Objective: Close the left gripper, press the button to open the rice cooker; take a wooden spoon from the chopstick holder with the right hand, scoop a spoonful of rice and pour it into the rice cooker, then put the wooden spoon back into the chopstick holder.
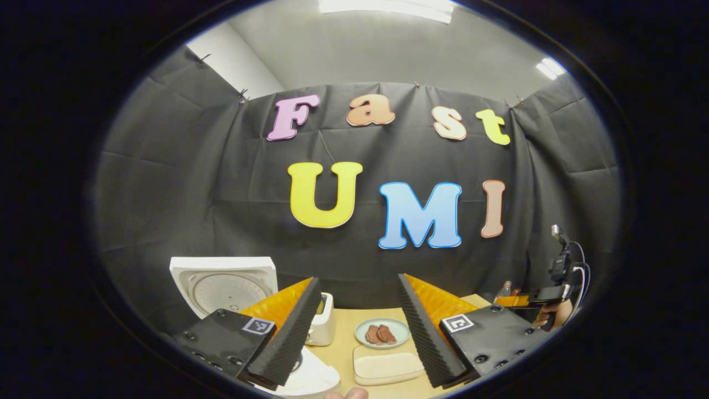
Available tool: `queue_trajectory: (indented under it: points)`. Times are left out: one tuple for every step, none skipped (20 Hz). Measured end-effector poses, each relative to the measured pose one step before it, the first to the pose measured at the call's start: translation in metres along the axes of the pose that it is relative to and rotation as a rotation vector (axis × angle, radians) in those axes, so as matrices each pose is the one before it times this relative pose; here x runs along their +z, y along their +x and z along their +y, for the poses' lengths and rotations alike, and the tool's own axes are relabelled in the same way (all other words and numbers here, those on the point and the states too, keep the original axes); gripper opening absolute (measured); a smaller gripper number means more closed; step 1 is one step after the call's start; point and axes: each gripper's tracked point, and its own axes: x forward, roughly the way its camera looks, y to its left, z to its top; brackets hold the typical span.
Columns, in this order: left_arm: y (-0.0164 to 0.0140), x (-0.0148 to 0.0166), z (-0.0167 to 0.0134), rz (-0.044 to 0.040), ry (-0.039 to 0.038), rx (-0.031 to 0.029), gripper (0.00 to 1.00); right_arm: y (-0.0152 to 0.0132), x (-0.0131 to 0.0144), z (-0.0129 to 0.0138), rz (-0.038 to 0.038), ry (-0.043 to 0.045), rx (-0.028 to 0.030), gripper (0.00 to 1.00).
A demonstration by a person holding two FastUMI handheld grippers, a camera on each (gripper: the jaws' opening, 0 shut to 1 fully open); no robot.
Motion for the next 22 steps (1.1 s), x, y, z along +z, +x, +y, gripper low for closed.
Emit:
queue_trajectory:
  points:
    - [-0.00089,-0.00160,0.00296,0.00653,0.00434,0.01015,0.89,0.00364,-0.00506,-0.00207,0.00825,0.00509,-0.00828,0.07]
    - [-0.00139,-0.00204,0.00214,0.00519,0.00551,0.00944,0.94,0.00365,-0.00450,-0.00196,0.00505,0.00447,-0.00351,0.07]
    - [-0.00039,-0.00075,0.00242,0.00403,0.00368,0.00626,0.98,0.00316,-0.00499,-0.00199,0.00572,-0.00150,-0.00452,0.07]
    - [-0.00029,-0.00139,0.00127,0.00474,0.00398,0.00513,0.89,0.00363,-0.00540,-0.00167,0.00856,-0.00467,-0.00735,0.07]
    - [-0.00038,0.00036,0.00173,0.00349,0.00424,0.00571,0.89,0.00321,-0.00549,-0.00145,0.00574,-0.00712,-0.00668,0.07]
    - [0.00002,0.00016,0.00081,0.00132,0.00330,0.00506,0.94,0.00212,-0.00481,-0.00082,0.00220,-0.00743,-0.00413,0.07]
    - [0.00007,0.00117,0.00056,0.00125,0.00308,0.00274,0.94,0.00332,-0.00515,0.00013,0.00192,-0.01212,-0.00413,0.08]
    - [0.00006,-0.00084,0.00010,0.00237,0.00543,0.00293,0.89,0.00299,-0.00474,-0.00052,0.00226,-0.01421,-0.00691,0.08]
    - [0.00059,0.00101,0.00048,0.00213,0.00921,0.00248,0.89,0.00430,-0.00604,-0.00074,0.00548,-0.01630,-0.00709,0.07]
    - [-0.00073,-0.00045,0.00178,0.00141,0.01333,0.00604,0.89,0.00358,-0.00484,-0.00064,0.00673,-0.01355,-0.00710,0.08]
    - [0.00019,0.00056,0.00249,0.00117,0.01574,0.00840,0.89,0.00449,-0.00328,-0.00072,0.00403,-0.01050,-0.00703,0.08]
    - [-0.00118,0.00050,0.00176,-0.00024,0.01406,0.00937,0.94,0.00408,-0.00270,-0.00036,0.00398,-0.00738,-0.00733,0.07]
    - [0.00039,0.00005,0.00319,0.00017,0.00919,0.00962,0.98,0.00342,-0.00348,0.00009,0.00415,0.00229,-0.00805,0.08]
    - [0.00022,-0.00150,0.00262,0.00430,0.00447,0.00722,0.89,0.00375,-0.00048,0.00077,-0.00816,0.00736,-0.00494,0.08]
    - [0.00110,-0.00126,0.00329,0.00485,0.00235,0.00981,0.94,0.00238,-0.00249,-0.00065,-0.00090,-0.00367,-0.00723,0.08]
    - [0.00008,-0.00202,0.00305,0.00543,-0.00275,0.00814,0.94,0.00325,-0.00380,-0.00036,0.00714,-0.01078,-0.00725,0.07]
    - [0.00173,-0.00145,0.00217,0.00586,-0.00704,0.00732,0.89,0.00300,-0.00540,0.00124,0.00421,-0.01112,-0.00246,0.07]
    - [-0.00002,-0.00087,0.00122,0.00294,-0.00692,0.00519,0.94,0.00329,-0.00478,0.00102,0.00659,-0.00727,-0.00236,0.08]
    - [0.00065,-0.00013,0.00162,-0.00041,-0.00367,0.00493,0.99,0.00148,-0.00419,0.00082,0.00185,-0.00317,0.00043,0.07]
    - [-0.00028,0.00031,0.00174,-0.00196,-0.00156,0.00344,0.99,0.00103,-0.00416,-0.00016,0.00366,0.00343,-0.00131,0.08]
    - [0.00052,0.00036,0.00030,-0.00078,-0.00040,-0.00026,0.99,0.00118,-0.00406,-0.00226,0.00457,0.00590,-0.00238,0.08]
    - [0.00038,-0.00038,0.00023,-0.00060,0.00068,-0.00107,0.99,0.00023,-0.00417,-0.00247,0.00695,0.00897,-0.00258,0.08]
